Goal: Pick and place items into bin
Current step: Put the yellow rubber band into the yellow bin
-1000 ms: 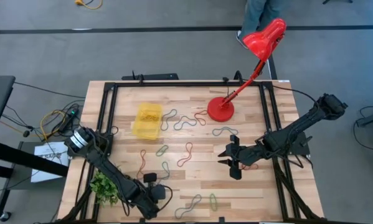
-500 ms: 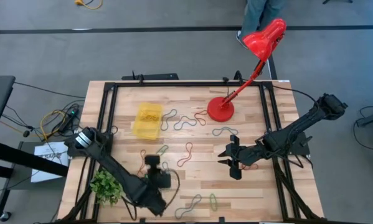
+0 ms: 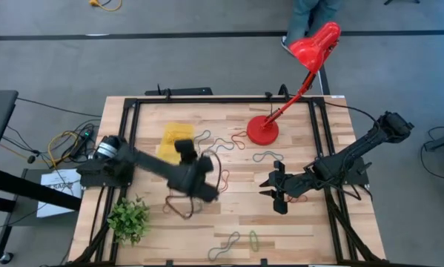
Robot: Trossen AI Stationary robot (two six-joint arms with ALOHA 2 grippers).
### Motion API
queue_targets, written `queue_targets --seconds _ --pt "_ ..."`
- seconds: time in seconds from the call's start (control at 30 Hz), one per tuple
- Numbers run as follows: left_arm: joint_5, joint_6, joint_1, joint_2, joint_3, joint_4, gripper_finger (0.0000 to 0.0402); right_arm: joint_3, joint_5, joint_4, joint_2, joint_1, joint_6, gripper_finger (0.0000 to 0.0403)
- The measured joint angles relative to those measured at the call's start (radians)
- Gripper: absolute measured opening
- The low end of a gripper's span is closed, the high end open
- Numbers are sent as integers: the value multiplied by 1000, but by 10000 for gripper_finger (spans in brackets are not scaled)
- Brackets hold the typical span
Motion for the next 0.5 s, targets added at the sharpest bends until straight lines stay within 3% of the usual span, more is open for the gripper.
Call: queue_targets --seconds 0.3,0.5 --pt "-41 -9 255 0 -143 1 0 0 0 -2 0 0 0 107" --pt "6 -20 374 0 -291 1 0 0 0 -3 0 0 0 107"
